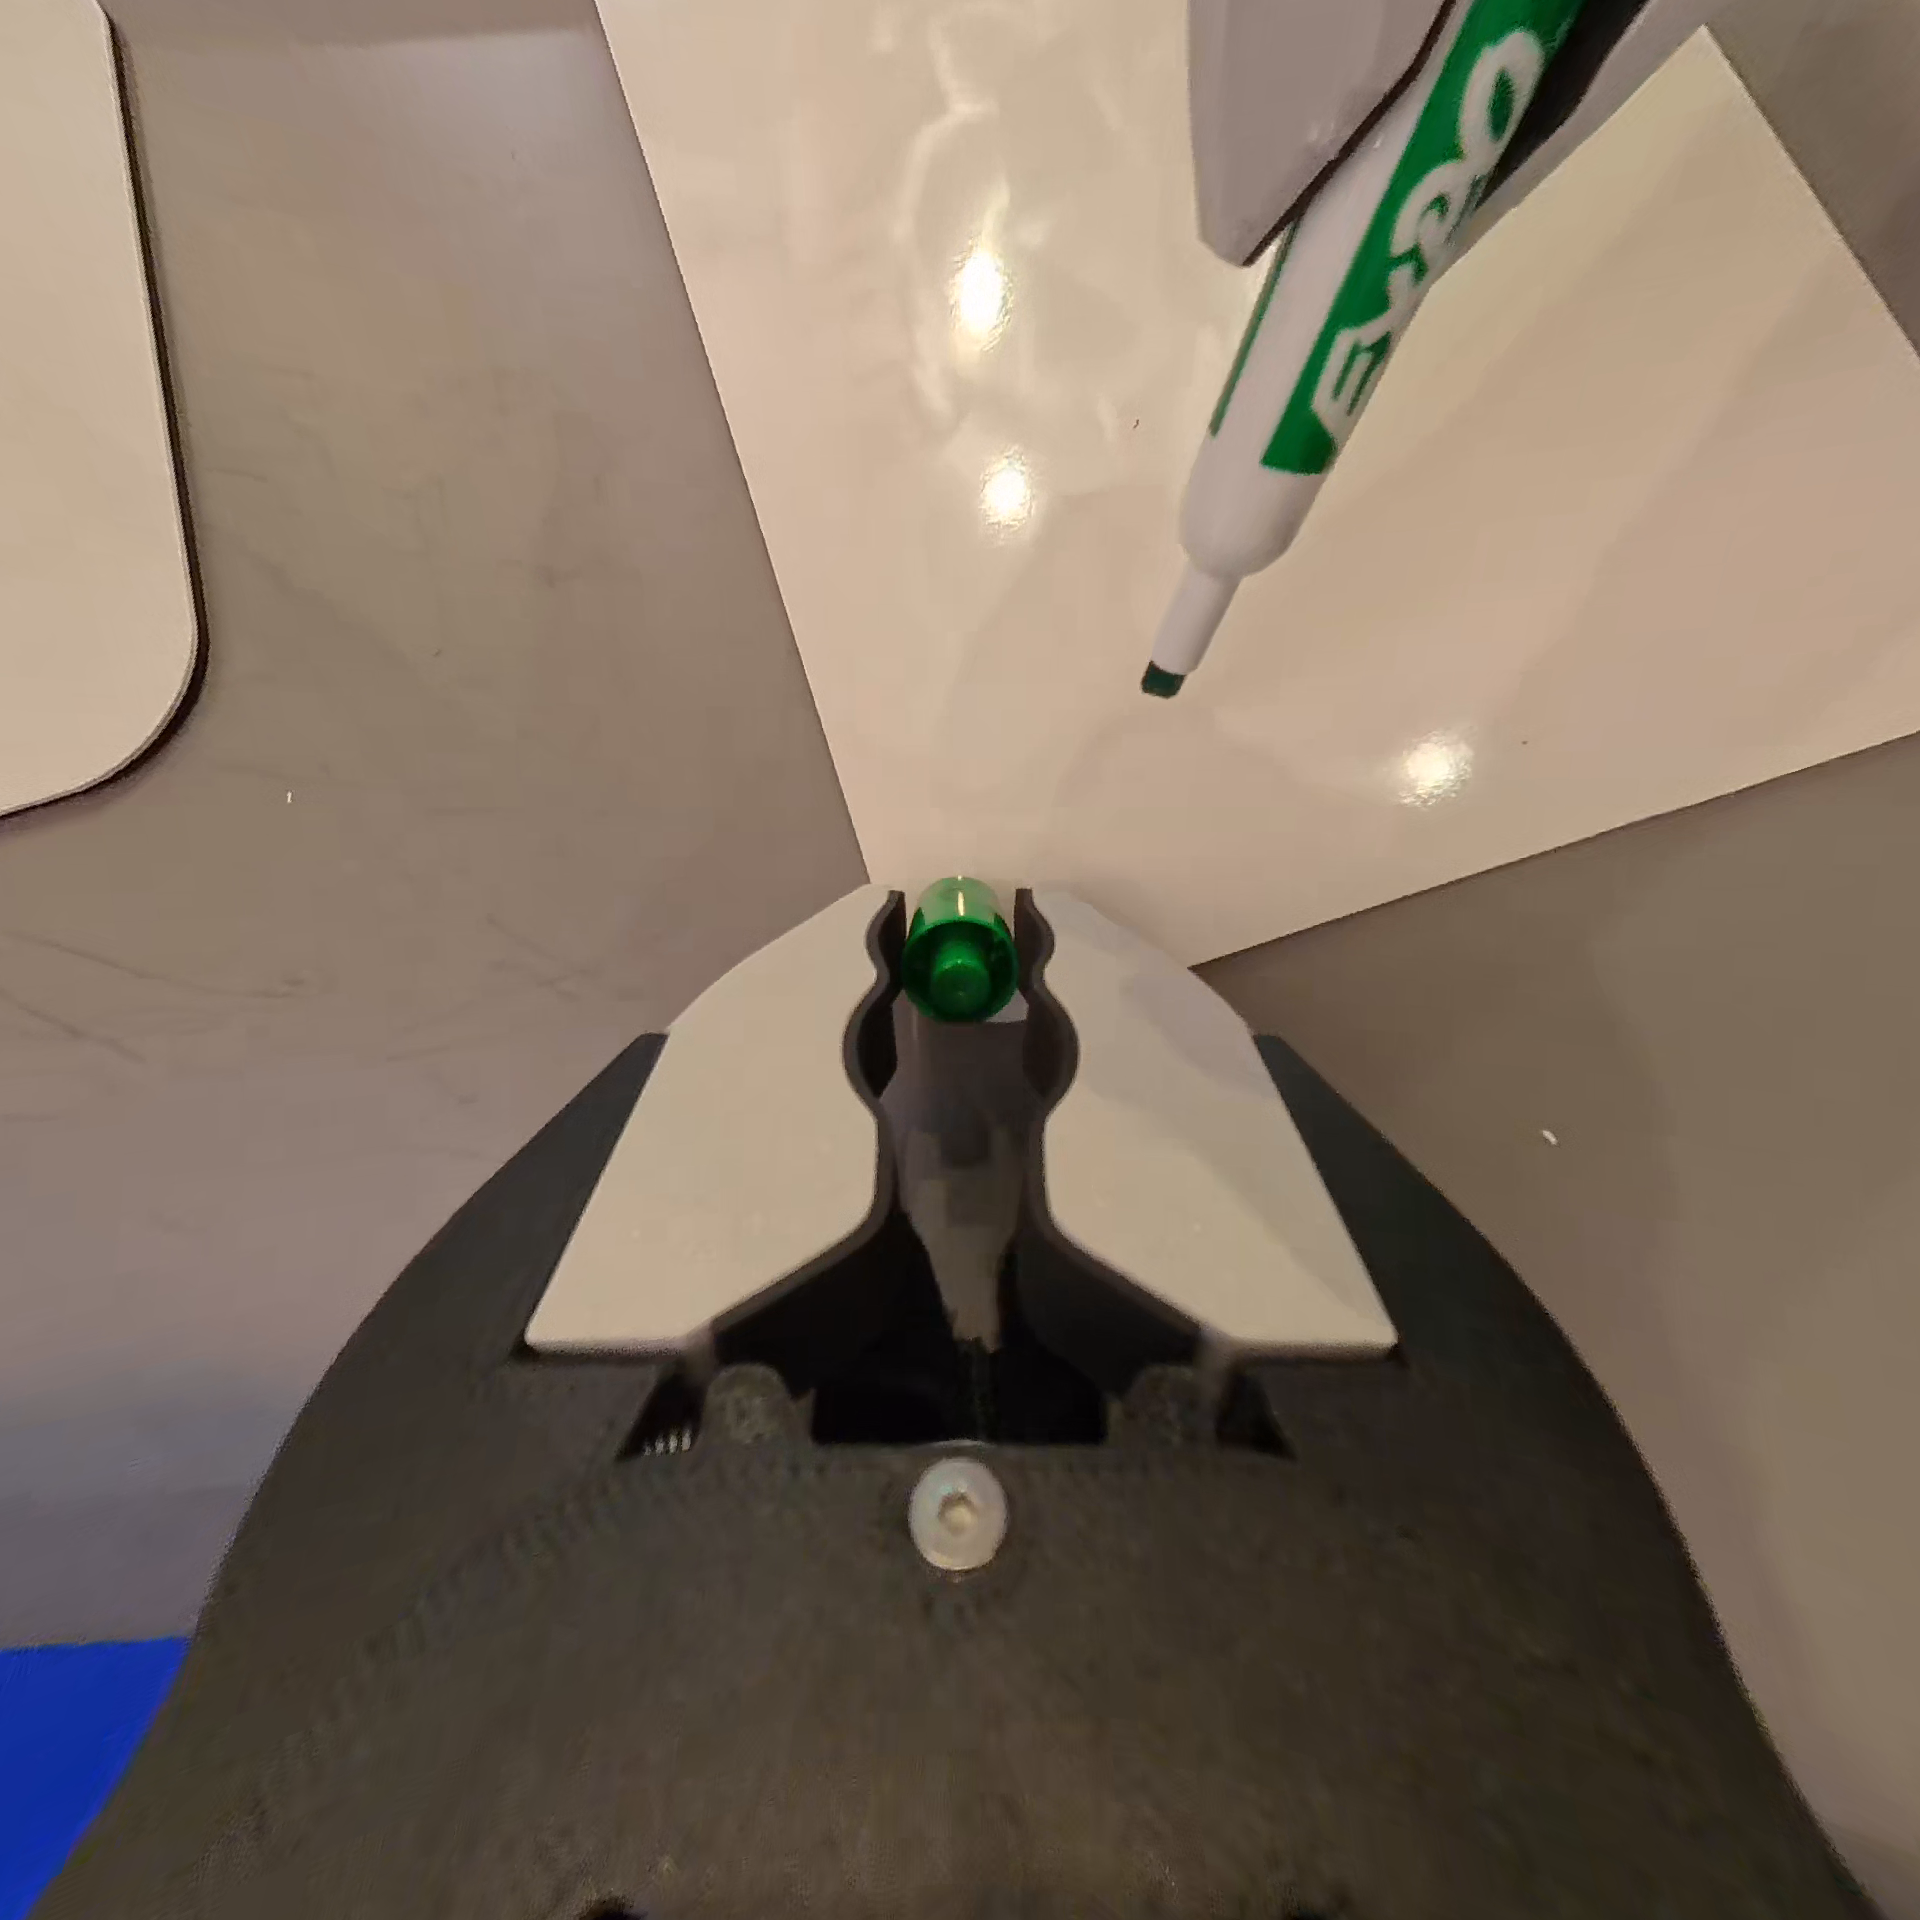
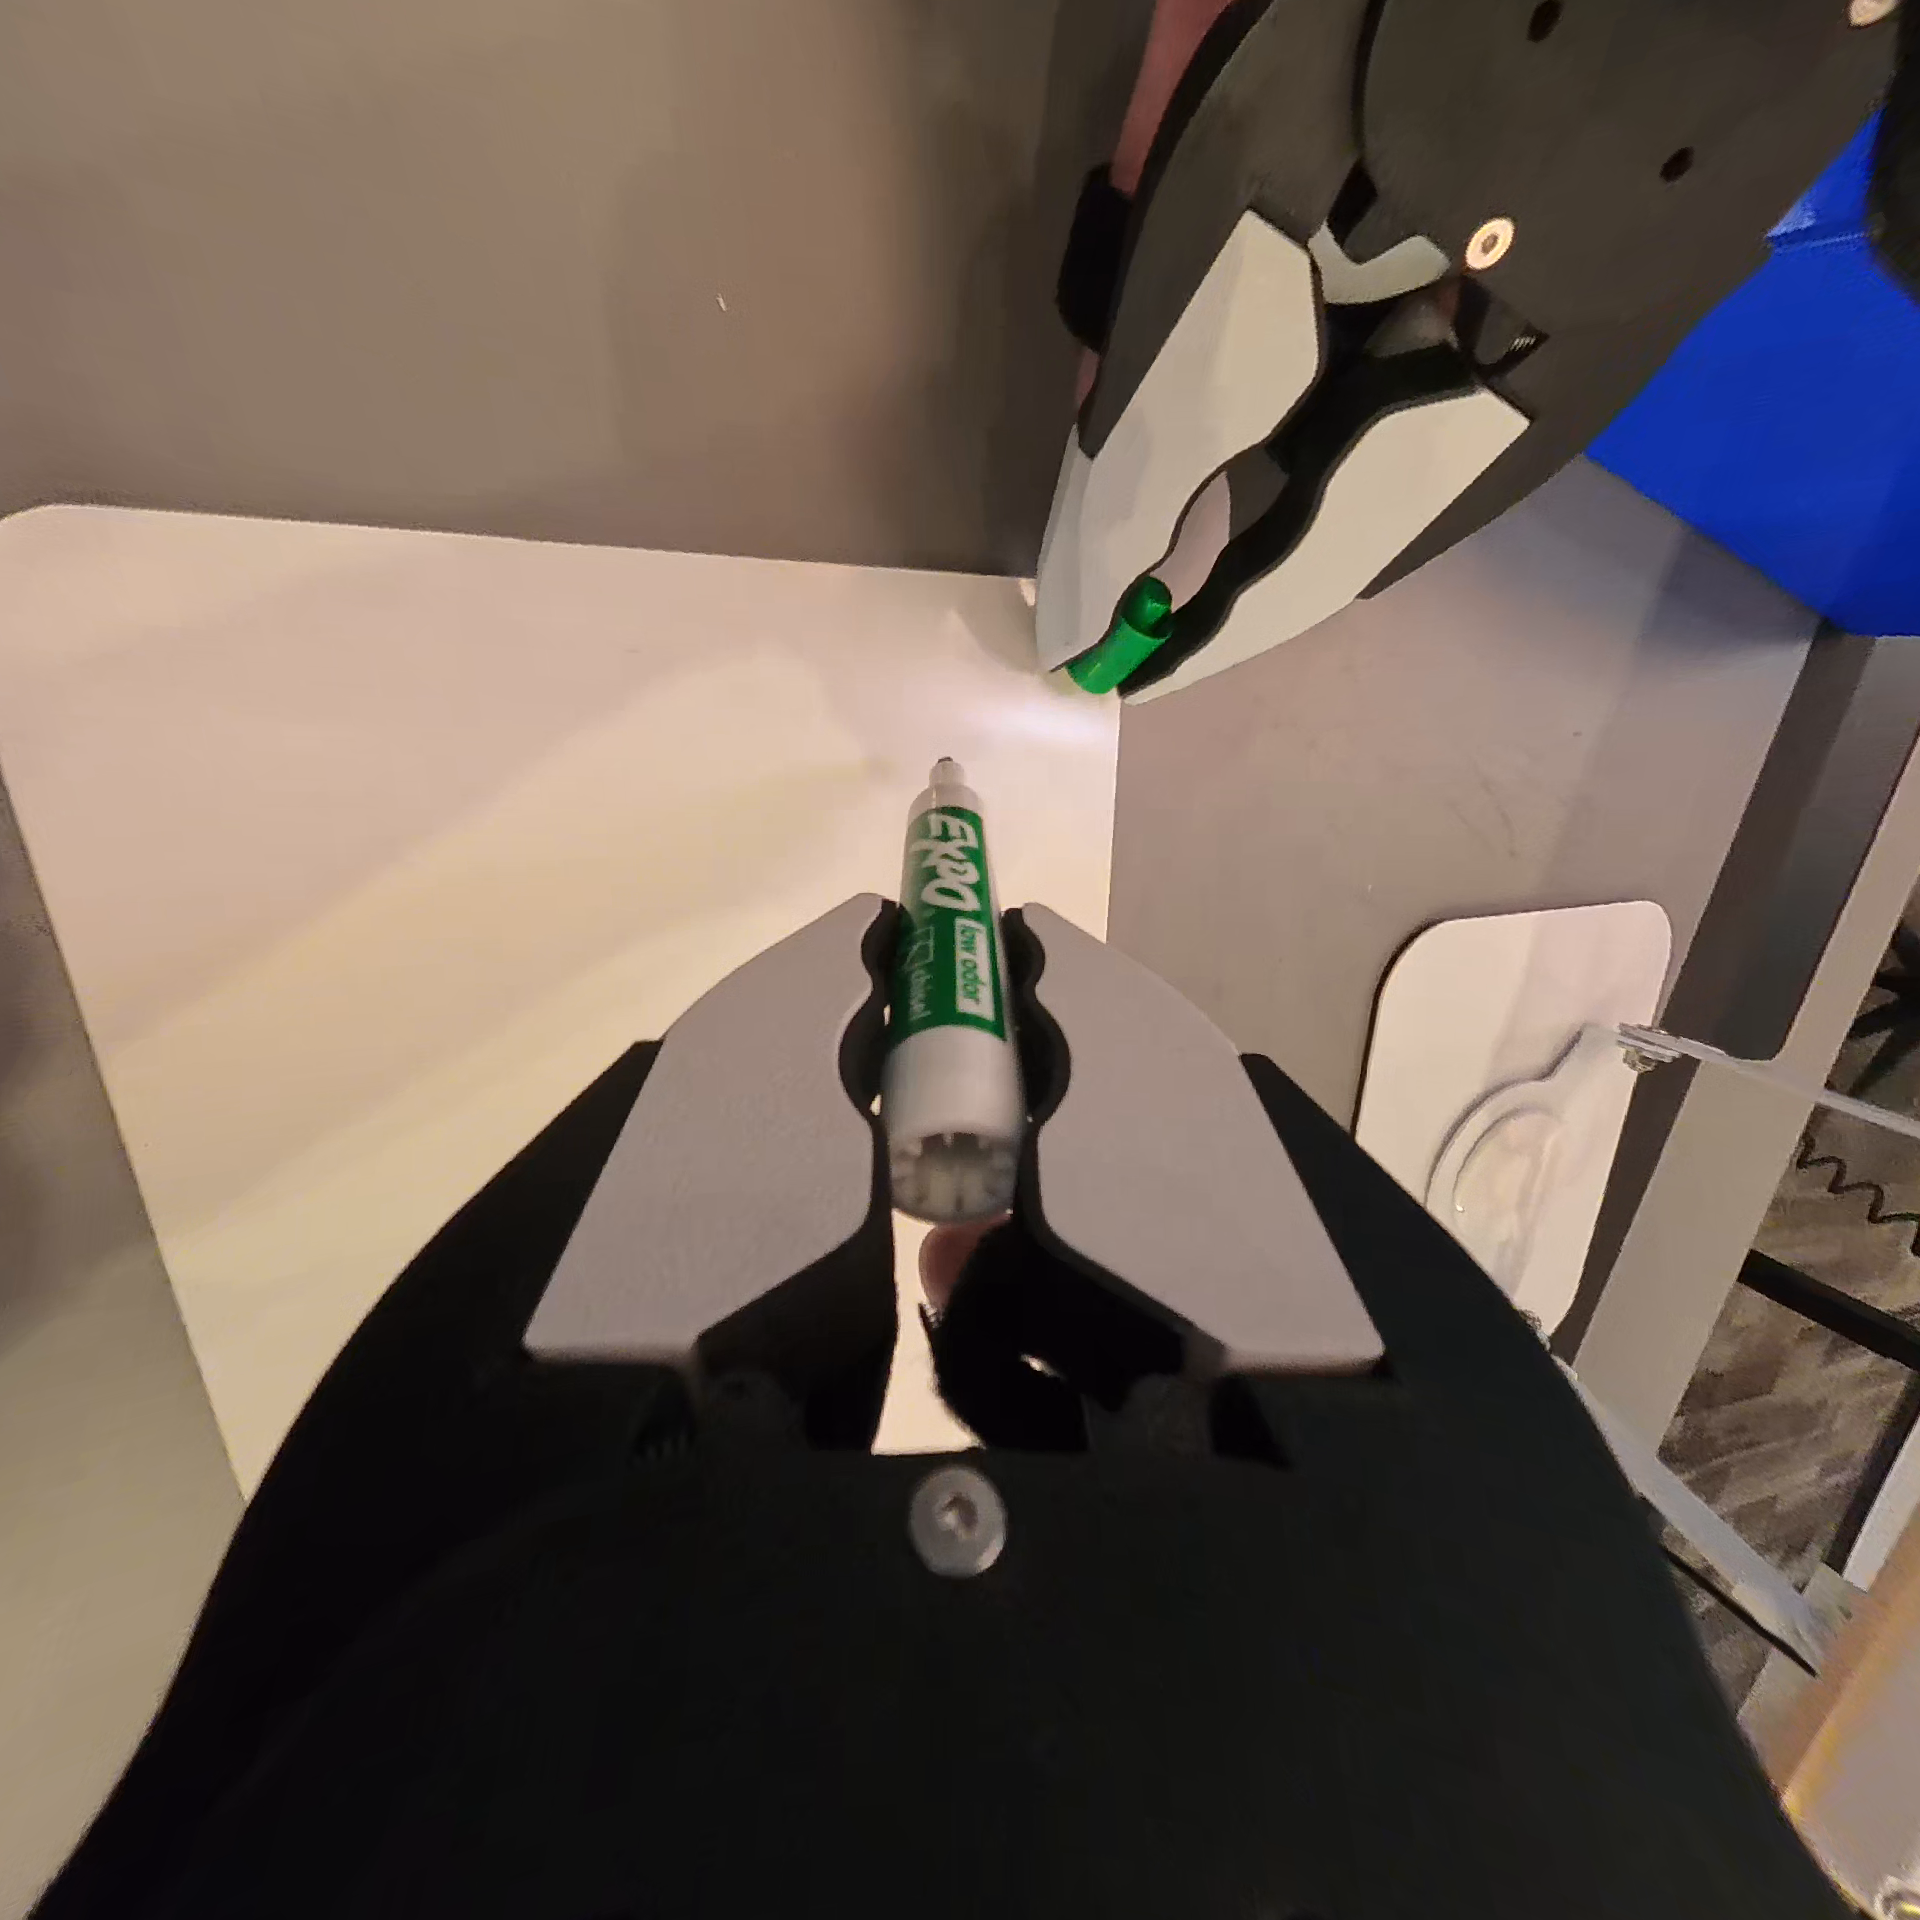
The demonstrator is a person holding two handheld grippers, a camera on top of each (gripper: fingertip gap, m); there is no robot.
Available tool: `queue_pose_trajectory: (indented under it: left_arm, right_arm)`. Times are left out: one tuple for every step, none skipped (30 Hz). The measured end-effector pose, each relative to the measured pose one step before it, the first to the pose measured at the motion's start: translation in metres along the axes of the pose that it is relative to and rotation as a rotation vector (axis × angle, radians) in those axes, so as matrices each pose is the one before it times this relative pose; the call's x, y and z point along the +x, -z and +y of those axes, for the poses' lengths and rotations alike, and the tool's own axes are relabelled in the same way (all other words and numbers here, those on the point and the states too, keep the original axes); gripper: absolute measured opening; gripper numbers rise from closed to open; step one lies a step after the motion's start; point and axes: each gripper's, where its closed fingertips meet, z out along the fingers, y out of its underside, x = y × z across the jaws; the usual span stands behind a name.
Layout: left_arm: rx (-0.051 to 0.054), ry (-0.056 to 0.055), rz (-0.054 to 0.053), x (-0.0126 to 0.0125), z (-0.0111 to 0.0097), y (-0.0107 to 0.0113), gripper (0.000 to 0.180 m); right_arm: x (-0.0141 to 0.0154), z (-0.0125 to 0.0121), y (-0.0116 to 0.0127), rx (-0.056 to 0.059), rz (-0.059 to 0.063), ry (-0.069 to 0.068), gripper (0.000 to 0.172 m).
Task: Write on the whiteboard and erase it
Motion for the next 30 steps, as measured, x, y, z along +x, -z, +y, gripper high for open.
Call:
queue_pose_trajectory:
  left_arm:
    - [-0.0004,-0.0026,-0.001,0.00005,0.00016,0.00002,0.02]
    - [-0.0062,-0.0074,-0.0083,-0.00063,0.00046,0.00006,0.02]
    - [-0.006,-0.0096,-0.0081,-0.00035,0.00036,0.00002,0.02]
    - [0.0003,-0.004,-0.0013,0.00033,-0.00018,-0.00021,0.02]
    - [0.0046,0.0075,0.0048,0.00036,-0.00034,-0.00043,0.02]
    - [0.0046,0.0112,0.0067,0.0,-0.00042,-0.00029,0.02]
    - [0.0028,0.0053,0.0047,-0.00002,0.00011,-0.00009,0.02]
    - [0.0008,0.0012,0.0018,-0.00005,0.00032,0.00005,0.02]
    - [-0.0014,0.0,0.0002,0.00002,0.00048,0.00011,0.02]
    - [-0.0027,-0.0006,-0.0008,-0.00001,0.00045,0.00016,0.02]
    - [-0.0026,-0.0002,-0.0011,-0.00001,0.00027,0.0,0.02]
    - [-0.0016,0.0002,-0.0009,0.00005,0.00015,-0.00007,0.02]
    - [-0.0006,0.0003,-0.0005,0.00002,0.00004,-0.00012,0.02]
    - [-0.0007,-0.0002,-0.0001,-0.00011,-0.00004,-0.00008,0.02]
    - [-0.0018,0.0001,0.0004,0.00005,0.00014,-0.00024,0.02]
    - [-0.0021,0.0001,0.0008,0.00006,0.00018,-0.00035,0.02]
    - [-0.0007,0.0002,0.0018,0.0002,-0.00007,-0.00037,0.02]
    - [0.0007,0.0011,0.0038,0.00055,-0.00025,-0.00034,0.02]
    - [0.0008,0.0002,0.0023,0.00042,-0.00023,-0.00031,0.02]
    - [0.0007,-0.0002,0.0005,0.00009,-0.00002,0.00002,0.02]
    - [0.0011,0.002,0.001,0.00004,0.00008,-0.00002,0.02]
    - [0.0002,0.0048,0.0012,-0.00018,0.00019,0.00002,0.02]
    - [-0.0006,0.0033,0.0,-0.00018,0.00007,0.00015,0.02]
    - [0.0,-0.0006,-0.0005,-0.00011,-0.00001,0.0,0.02]
    - [0.0009,-0.0005,0.0006,-0.00001,0.00005,-0.00005,0.02]
    - [0.0003,0.0015,0.0,-0.00022,-0.00002,-0.00001,0.02]
    - [-0.0011,0.0015,-0.0017,-0.00025,0.00003,0.00011,0.02]
    - [-0.001,0.0002,-0.0016,-0.00014,0.00003,-0.00002,0.02]
    - [0.0002,0.0008,-0.0002,0.00003,-0.00009,0.00006,0.02]
    - [0.0007,0.0018,0.0011,-0.00001,0.00006,-0.00005,0.02]
  right_arm:
    - [0.00104,0.00009,-0.00163,-0.0004,-0.0002,0.0002,0.02]
    - [0.00116,0.00001,-0.00108,0.0027,0.0019,-0.0018,0.02]
    - [0.00033,0.00042,-0.00059,0.0033,-0.0019,-0.0046,0.021]
    - [0.00086,0.00059,-0.00017,0.0043,0.004,-0.0061,0.021]
    - [0.00113,0.0008,0.00024,0.0035,0.0061,-0.0068,0.021]
    - [0.0008,0.00146,0.0005,0.0007,0.0049,-0.0067,0.021]
    - [-0.00008,0.00153,0.00061,-0.0011,0.0002,-0.006,0.021]
    - [0.00004,0.0018,0.00102,-0.0029,0.0011,-0.0046,0.021]
    - [0.00016,0.00152,0.00145,-0.0018,0.0023,-0.0053,0.021]
    - [-0.00007,0.00089,0.00164,0.0,0.0007,-0.006,0.021]
    - [-0.00052,0.00078,0.00166,-0.0019,-0.0015,-0.0047,0.021]
    - [-0.00064,0.0012,0.00142,-0.0068,-0.0005,-0.0029,0.021]
    - [0.00018,0.00212,0.00074,-0.0122,0.0055,0.0009,0.021]
    - [0.00037,0.00248,0.00048,-0.0125,0.0049,-0.0001,0.021]
    - [0.00014,0.00218,0.00055,-0.008,0.002,-0.0022,0.021]
    - [0.00024,0.00131,0.00071,-0.0007,0.0002,-0.0048,0.021]
    - [0.00019,0.00089,0.00065,0.0013,-0.0008,-0.0073,0.021]
    - [0.00079,0.00111,0.00028,-0.0009,0.0027,-0.0036,0.021]
    - [-0.00054,0.0005,-0.00016,-0.0003,-0.0034,-0.0005,0.021]
    - [-0.00149,0.00002,-0.00071,0.0,-0.0083,0.0002,0.021]
    - [-0.00089,-0.00049,-0.0015,0.0,-0.0025,0.003,0.021]
    - [-0.00108,-0.00003,-0.00206,-0.0054,-0.0048,0.0011,0.021]
    - [-0.00126,0.00077,-0.00233,-0.0103,-0.0059,0.0038,0.021]
    - [-0.00056,0.00006,-0.00219,-0.0063,-0.0031,0.0015,0.02]
    - [-0.00033,-0.00087,-0.00193,0.0005,-0.004,-0.0027,0.021]
    - [-0.00032,-0.00134,-0.00143,0.0045,-0.004,-0.0024,0.021]
    - [0.00031,-0.00046,-0.00139,0.0002,-0.0013,-0.0033,0.021]
    - [0.00068,0.00044,-0.00131,-0.0052,0.0015,-0.0003,0.02]
    - [0.00045,0.00097,-0.00133,-0.008,-0.0001,0.002,0.021]
    - [-0.00018,0.00079,-0.00138,-0.0067,-0.0033,0.0004,0.021]
